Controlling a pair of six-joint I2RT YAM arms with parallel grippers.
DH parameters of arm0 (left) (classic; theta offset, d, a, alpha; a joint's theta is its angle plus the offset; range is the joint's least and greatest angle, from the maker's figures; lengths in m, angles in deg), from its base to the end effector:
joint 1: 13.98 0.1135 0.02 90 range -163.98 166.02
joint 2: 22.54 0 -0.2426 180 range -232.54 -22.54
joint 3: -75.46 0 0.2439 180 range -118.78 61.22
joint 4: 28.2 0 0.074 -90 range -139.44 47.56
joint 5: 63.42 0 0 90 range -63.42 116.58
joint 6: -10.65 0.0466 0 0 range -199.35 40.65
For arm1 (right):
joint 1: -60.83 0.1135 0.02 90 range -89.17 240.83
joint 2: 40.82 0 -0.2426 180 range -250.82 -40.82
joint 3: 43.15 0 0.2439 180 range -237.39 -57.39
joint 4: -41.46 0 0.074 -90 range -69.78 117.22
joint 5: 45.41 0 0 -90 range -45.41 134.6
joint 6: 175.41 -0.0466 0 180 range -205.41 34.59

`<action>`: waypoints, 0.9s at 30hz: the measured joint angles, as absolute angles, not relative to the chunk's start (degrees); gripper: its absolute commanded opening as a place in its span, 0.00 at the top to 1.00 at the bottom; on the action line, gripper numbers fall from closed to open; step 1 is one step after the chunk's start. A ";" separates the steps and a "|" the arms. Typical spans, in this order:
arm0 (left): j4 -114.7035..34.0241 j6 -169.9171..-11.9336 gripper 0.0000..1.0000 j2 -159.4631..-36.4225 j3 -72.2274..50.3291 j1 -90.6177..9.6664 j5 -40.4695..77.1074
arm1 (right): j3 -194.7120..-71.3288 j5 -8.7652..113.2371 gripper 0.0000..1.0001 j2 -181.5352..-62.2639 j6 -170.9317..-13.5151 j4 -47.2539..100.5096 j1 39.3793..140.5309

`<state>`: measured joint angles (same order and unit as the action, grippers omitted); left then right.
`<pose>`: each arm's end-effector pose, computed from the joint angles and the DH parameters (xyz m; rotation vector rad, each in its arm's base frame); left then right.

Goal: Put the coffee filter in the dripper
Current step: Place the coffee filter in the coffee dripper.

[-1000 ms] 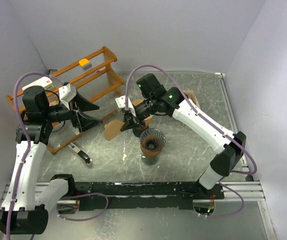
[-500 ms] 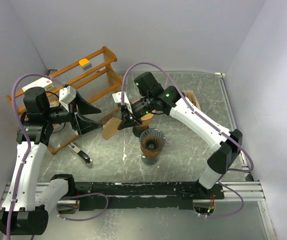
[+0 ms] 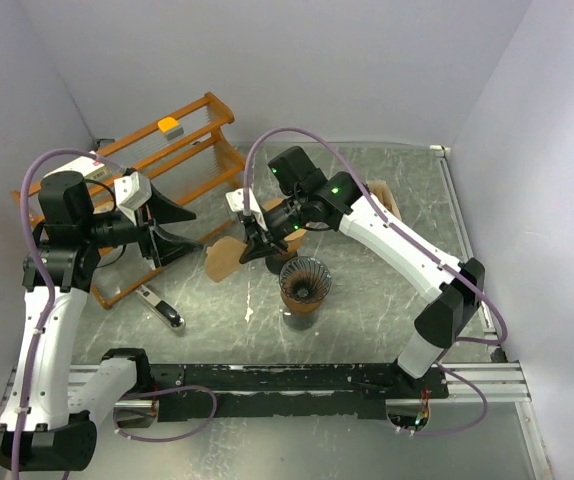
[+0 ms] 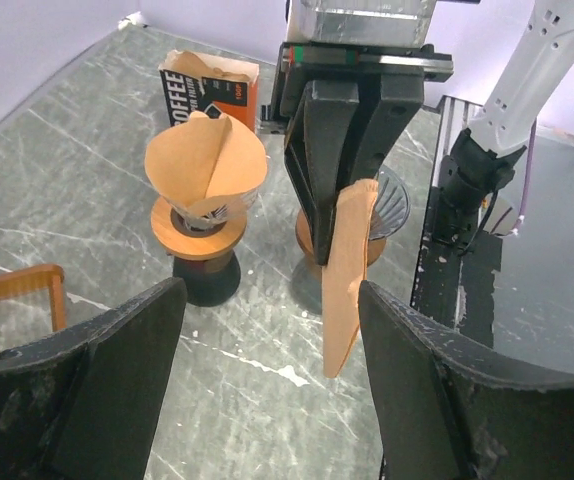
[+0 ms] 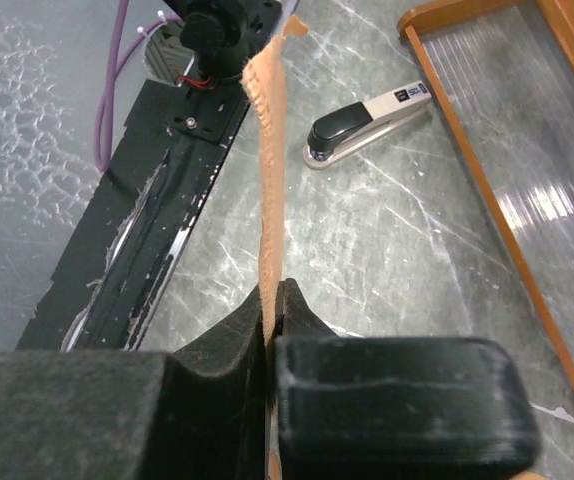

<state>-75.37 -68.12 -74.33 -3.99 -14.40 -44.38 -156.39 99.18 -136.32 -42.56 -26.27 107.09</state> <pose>0.1697 -0.0453 0.3876 0.9638 1.5096 -1.0286 0.2080 0.2723 0.3519 -1.8602 1.2931 1.1726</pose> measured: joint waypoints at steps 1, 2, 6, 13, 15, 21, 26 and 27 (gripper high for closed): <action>-75.68 -67.68 0.19 -74.35 -4.54 -14.40 -44.16 | -156.39 99.20 1.00 -136.32 -42.38 -26.58 107.09; -75.96 -67.31 0.18 -74.39 -4.97 -14.40 -44.03 | -156.39 99.23 1.00 -136.32 -42.25 -26.82 107.09; -76.79 -66.50 0.18 -74.52 -5.83 -14.40 -43.81 | -156.39 99.27 1.00 -136.32 -41.88 -27.28 107.09; -75.48 -68.82 0.18 -74.94 -4.27 -14.40 -45.78 | -156.47 99.53 1.00 -136.37 -42.45 -27.08 107.22; -74.89 -69.43 0.18 -75.05 -3.64 -14.40 -46.32 | -156.85 99.60 1.00 -136.54 -42.73 -27.04 107.37; -73.51 -70.90 0.19 -75.05 -1.94 -14.40 -47.07 | -157.90 99.66 1.00 -137.22 -43.15 -26.99 107.92; -72.88 -71.25 0.20 -75.05 -1.83 -14.40 -47.00 | -157.90 99.69 1.00 -137.42 -43.13 -27.08 108.20; -72.73 -71.25 0.20 -75.05 -1.83 -14.40 -46.98 | -157.90 99.71 1.00 -137.42 -43.08 -27.10 108.20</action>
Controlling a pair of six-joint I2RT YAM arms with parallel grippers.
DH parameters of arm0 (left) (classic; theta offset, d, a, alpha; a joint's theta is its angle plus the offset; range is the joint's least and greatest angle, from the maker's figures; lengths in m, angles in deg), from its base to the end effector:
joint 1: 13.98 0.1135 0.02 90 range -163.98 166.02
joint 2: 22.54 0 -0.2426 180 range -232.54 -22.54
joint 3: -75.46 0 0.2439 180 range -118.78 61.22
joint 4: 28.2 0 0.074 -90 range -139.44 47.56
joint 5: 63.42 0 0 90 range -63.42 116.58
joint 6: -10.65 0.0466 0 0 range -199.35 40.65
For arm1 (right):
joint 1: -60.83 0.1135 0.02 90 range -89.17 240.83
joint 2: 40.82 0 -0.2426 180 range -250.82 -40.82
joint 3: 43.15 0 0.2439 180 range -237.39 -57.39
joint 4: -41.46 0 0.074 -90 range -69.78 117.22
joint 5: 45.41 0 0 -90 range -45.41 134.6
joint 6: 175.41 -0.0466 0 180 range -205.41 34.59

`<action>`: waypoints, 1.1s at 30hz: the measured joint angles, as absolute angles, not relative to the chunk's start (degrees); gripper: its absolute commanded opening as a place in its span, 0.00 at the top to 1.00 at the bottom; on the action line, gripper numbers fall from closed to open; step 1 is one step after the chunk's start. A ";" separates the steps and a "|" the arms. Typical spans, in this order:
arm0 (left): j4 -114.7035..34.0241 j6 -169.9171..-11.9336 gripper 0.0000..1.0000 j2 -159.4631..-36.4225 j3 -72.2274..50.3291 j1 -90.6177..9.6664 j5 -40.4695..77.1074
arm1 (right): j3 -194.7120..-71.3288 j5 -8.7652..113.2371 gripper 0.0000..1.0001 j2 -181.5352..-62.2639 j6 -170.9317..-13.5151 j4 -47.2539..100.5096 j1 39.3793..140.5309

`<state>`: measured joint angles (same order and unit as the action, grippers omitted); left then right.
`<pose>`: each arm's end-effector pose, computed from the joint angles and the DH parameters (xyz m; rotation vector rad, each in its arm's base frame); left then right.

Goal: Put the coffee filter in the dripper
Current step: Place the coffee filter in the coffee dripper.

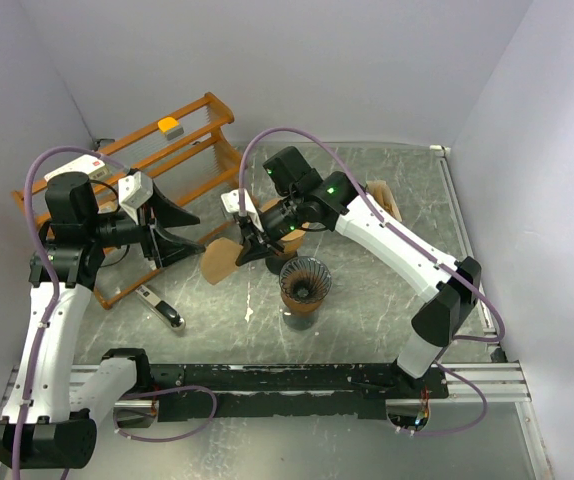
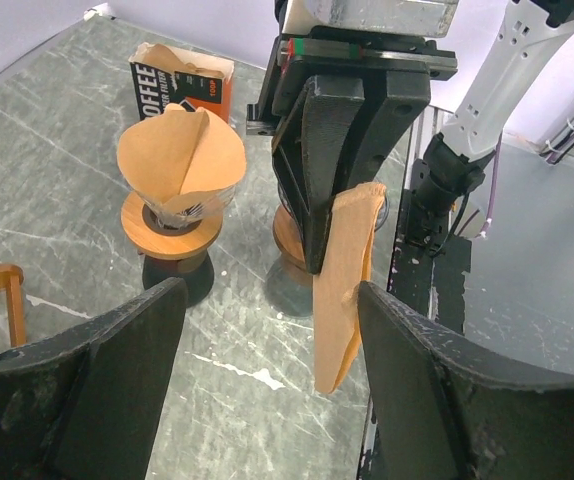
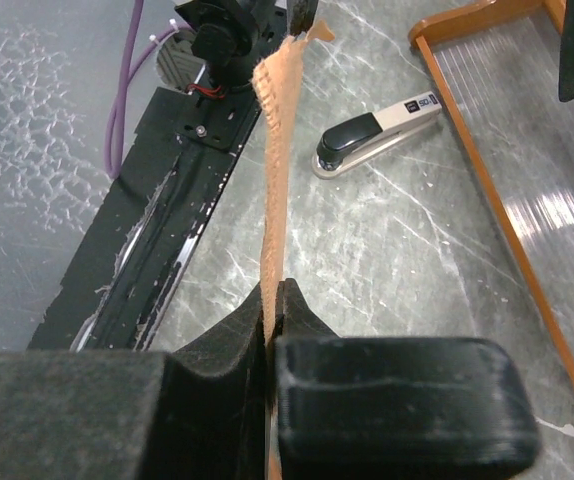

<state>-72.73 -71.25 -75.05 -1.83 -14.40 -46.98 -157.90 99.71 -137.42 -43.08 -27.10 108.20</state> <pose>0.1755 -0.0460 0.3788 0.9516 1.5229 -1.1106 0.2047 0.2788 0.3529 -1.8744 1.2888 1.2010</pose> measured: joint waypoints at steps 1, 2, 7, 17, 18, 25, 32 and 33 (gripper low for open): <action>-72.64 -71.25 0.20 -75.05 -1.83 -14.40 -46.98 | -157.90 99.71 1.00 -137.44 -43.06 -27.10 108.20; -72.64 -71.25 0.20 -75.05 -1.83 -14.40 -46.98 | -157.90 99.71 1.00 -137.44 -43.00 -27.10 108.20; -72.60 -71.23 0.20 -75.05 -1.78 -14.40 -47.00 | -157.90 99.73 1.00 -137.42 -42.91 -27.08 108.20; -72.49 -70.81 0.20 -75.11 -0.36 -14.40 -47.22 | -157.90 100.54 1.00 -137.42 -43.69 -26.58 108.20; -72.49 -70.77 0.20 -75.11 -0.25 -14.40 -47.29 | -157.90 100.56 1.00 -137.44 -44.02 -26.38 108.20; -72.42 -70.29 0.30 -75.03 1.12 -14.40 -48.82 | -157.90 100.63 1.00 -137.42 -47.02 -23.54 108.20; -71.07 -71.25 0.52 -75.03 3.42 -14.40 -50.70 | -157.87 101.00 1.00 -137.42 -50.34 -19.19 108.20; -70.74 -71.42 0.55 -75.03 3.57 -14.40 -50.83 | -157.87 101.17 1.00 -137.42 -50.75 -18.77 108.20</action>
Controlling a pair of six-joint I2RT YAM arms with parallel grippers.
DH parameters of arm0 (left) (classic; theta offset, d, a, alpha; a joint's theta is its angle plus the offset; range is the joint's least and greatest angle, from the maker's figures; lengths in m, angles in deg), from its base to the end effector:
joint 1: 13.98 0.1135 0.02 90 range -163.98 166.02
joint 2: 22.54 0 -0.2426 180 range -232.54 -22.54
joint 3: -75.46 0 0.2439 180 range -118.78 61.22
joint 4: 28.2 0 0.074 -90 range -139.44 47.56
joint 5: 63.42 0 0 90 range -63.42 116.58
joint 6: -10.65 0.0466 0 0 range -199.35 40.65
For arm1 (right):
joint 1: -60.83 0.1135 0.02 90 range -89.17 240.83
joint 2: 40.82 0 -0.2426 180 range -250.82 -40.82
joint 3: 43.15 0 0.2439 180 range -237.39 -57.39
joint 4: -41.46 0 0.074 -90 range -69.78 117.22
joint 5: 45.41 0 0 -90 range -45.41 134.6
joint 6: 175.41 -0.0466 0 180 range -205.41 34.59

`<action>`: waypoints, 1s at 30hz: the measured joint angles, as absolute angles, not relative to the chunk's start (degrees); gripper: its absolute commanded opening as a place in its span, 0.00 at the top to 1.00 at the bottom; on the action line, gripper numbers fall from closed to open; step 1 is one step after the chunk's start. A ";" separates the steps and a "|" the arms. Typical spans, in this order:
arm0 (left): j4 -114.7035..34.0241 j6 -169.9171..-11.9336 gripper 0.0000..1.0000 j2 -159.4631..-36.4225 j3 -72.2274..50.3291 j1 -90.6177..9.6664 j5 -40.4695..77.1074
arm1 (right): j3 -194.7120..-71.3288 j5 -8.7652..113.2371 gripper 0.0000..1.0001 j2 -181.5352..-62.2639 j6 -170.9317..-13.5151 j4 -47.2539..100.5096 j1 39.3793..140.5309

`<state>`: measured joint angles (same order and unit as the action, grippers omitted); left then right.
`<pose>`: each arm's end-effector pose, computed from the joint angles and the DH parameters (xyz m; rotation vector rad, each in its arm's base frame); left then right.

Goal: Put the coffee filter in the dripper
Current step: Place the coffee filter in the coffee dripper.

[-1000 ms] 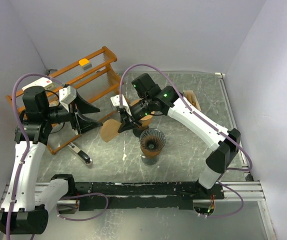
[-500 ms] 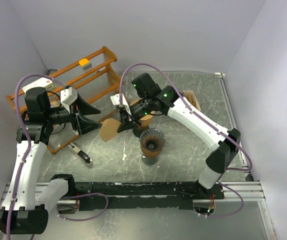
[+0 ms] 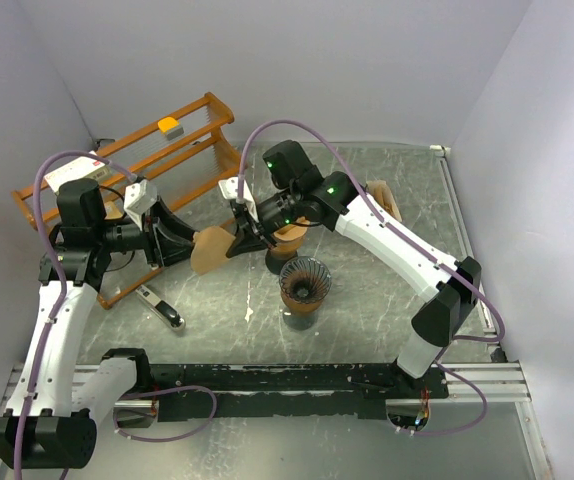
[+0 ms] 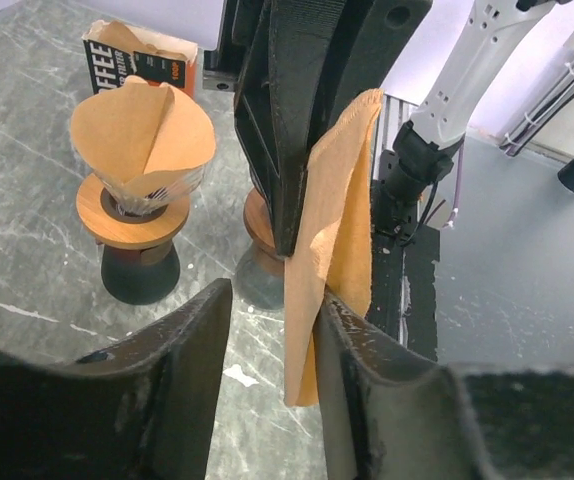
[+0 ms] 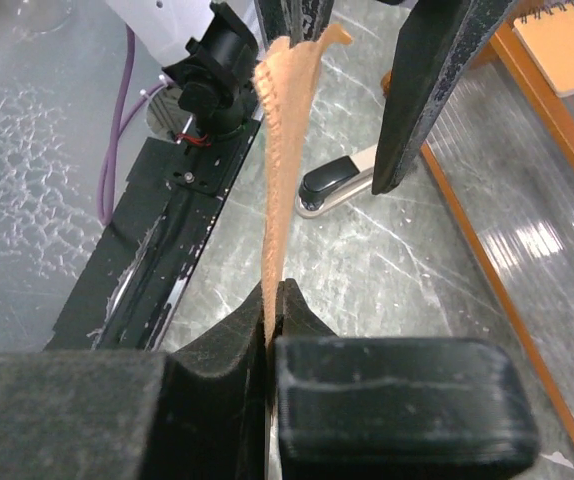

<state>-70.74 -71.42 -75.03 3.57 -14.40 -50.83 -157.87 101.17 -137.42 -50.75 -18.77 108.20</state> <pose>0.1794 -0.0468 0.3539 0.9611 1.5349 -1.2108 0.2109 0.2865 0.3635 -1.7808 1.2722 1.2432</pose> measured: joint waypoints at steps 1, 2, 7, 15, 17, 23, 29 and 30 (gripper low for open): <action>-70.54 -71.60 0.57 -75.03 3.59 -14.40 -50.96 | -157.87 101.41 1.00 -137.42 -51.08 -18.40 108.20; -70.15 -71.86 0.61 -75.03 3.59 -14.40 -51.11 | -157.87 101.65 1.00 -137.42 -51.48 -17.99 108.20; -67.79 -73.65 0.74 -75.03 3.79 -14.40 -51.85 | -157.52 102.40 1.00 -137.42 -53.29 -15.80 108.20; -66.26 -74.42 0.93 -75.03 3.86 -14.40 -52.51 | -156.19 103.34 0.96 -137.42 -56.20 -12.70 108.20; -66.30 -74.18 0.93 -75.03 3.86 -14.40 -52.55 | -155.84 103.12 0.86 -137.42 -57.14 -11.93 108.20; -69.36 -70.50 0.93 -74.68 3.70 -14.40 -52.25 | -155.45 99.29 0.36 -137.42 -58.97 -10.82 108.20; -79.79 -62.53 0.93 -74.68 -1.13 -14.40 -48.84 | -155.84 91.55 0.20 -137.39 -57.27 -13.11 108.20; -82.19 -60.93 0.93 -74.85 -2.70 -14.42 -47.50 | -156.12 90.27 0.20 -137.37 -56.77 -13.90 108.20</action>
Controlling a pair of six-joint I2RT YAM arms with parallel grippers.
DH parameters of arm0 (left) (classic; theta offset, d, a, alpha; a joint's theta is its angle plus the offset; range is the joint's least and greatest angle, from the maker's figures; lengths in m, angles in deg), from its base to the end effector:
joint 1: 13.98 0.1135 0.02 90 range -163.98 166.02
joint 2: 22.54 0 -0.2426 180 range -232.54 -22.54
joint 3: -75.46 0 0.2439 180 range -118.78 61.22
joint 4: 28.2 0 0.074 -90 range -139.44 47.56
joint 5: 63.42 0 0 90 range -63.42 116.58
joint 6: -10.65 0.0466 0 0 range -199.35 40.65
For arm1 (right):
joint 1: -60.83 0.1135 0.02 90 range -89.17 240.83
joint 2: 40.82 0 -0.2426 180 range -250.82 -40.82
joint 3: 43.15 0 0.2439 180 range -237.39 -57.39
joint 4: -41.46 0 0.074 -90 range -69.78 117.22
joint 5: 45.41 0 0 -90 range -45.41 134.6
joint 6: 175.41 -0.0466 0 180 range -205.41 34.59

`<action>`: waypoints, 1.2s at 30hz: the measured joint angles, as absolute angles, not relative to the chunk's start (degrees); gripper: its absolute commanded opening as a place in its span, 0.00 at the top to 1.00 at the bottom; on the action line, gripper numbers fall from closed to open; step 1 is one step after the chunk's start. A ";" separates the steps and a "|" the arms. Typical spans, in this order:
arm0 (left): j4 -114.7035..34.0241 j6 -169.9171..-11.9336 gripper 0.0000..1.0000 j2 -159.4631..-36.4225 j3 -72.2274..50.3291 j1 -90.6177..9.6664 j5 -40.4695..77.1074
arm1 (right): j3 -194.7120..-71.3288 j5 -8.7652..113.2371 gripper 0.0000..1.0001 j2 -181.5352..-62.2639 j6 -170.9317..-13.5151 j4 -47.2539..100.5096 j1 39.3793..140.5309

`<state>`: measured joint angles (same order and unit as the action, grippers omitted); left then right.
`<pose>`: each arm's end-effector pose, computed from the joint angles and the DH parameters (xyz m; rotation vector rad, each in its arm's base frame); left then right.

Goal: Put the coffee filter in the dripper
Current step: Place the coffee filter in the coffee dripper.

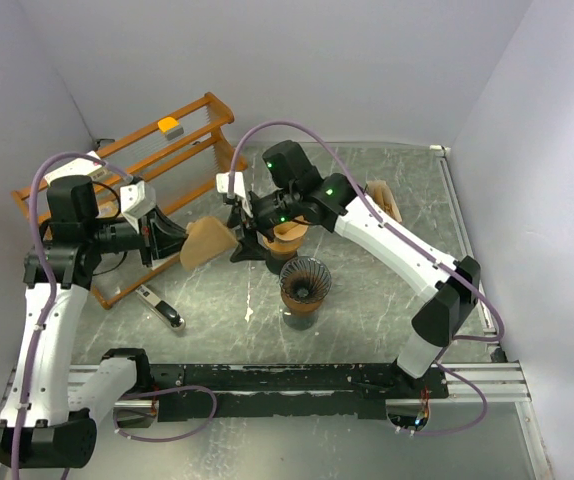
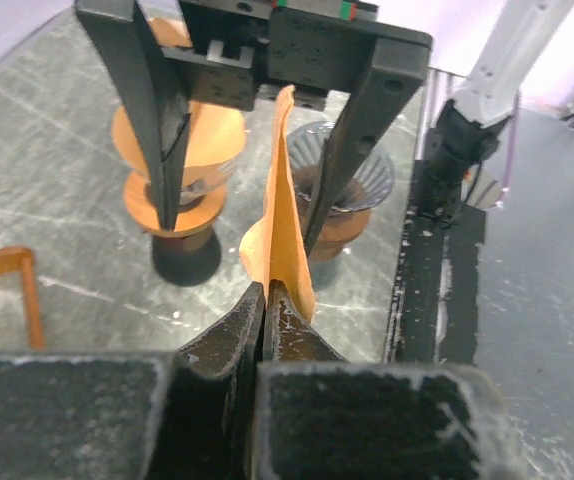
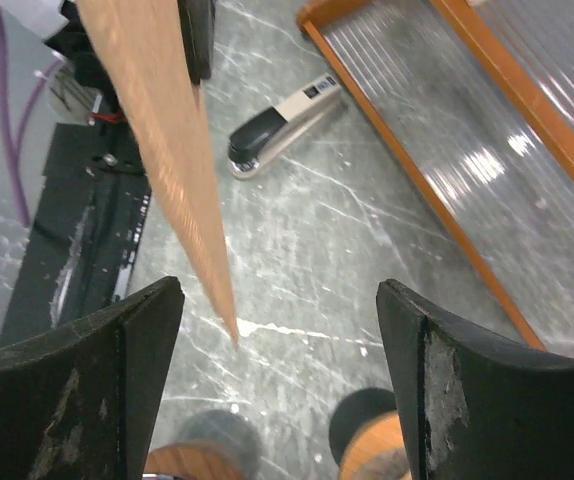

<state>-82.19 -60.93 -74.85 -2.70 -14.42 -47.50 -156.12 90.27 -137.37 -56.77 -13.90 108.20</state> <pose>0.1673 -0.0461 0.3709 1.0162 1.5201 -1.0859 0.2223 0.2908 0.3565 -1.6800 1.4410 1.0704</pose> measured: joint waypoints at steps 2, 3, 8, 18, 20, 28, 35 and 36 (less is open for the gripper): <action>-86.98 -57.67 0.93 -75.55 -5.98 -14.42 -44.71 | -156.91 87.99 0.19 -137.15 -55.67 -15.32 108.22; -89.25 -56.08 0.93 -76.01 -7.55 -14.42 -43.33 | -157.46 87.07 0.18 -136.89 -54.93 -16.15 108.20; -99.57 -49.83 0.93 -78.74 -13.26 -14.45 -36.31 | -160.76 84.69 0.18 -135.08 -50.67 -19.93 108.68; -104.55 -49.19 0.93 -79.92 -14.26 -14.45 -32.55 | -166.49 80.87 0.18 -134.66 -44.98 -23.10 115.35; -104.44 -49.70 0.93 -80.42 -14.26 -14.45 -32.55 | -166.94 79.60 0.18 -134.68 -44.15 -23.56 116.71; -103.65 -51.20 0.93 -81.98 -13.78 -14.45 -32.58 | -172.95 75.62 0.20 -138.22 -42.38 -24.52 121.14; -103.35 -52.21 0.93 -82.89 -12.03 -14.62 -32.68 | -176.06 72.23 0.21 -140.93 -41.07 -24.63 123.50; -103.28 -52.47 0.93 -82.89 -11.84 -14.77 -32.71 | -176.30 71.80 0.21 -141.28 -40.85 -24.81 123.79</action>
<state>-103.28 -52.47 -82.89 -11.84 -14.77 -32.71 -176.30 71.80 -141.28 -40.85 -24.81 123.79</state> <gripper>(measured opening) 0.075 0.794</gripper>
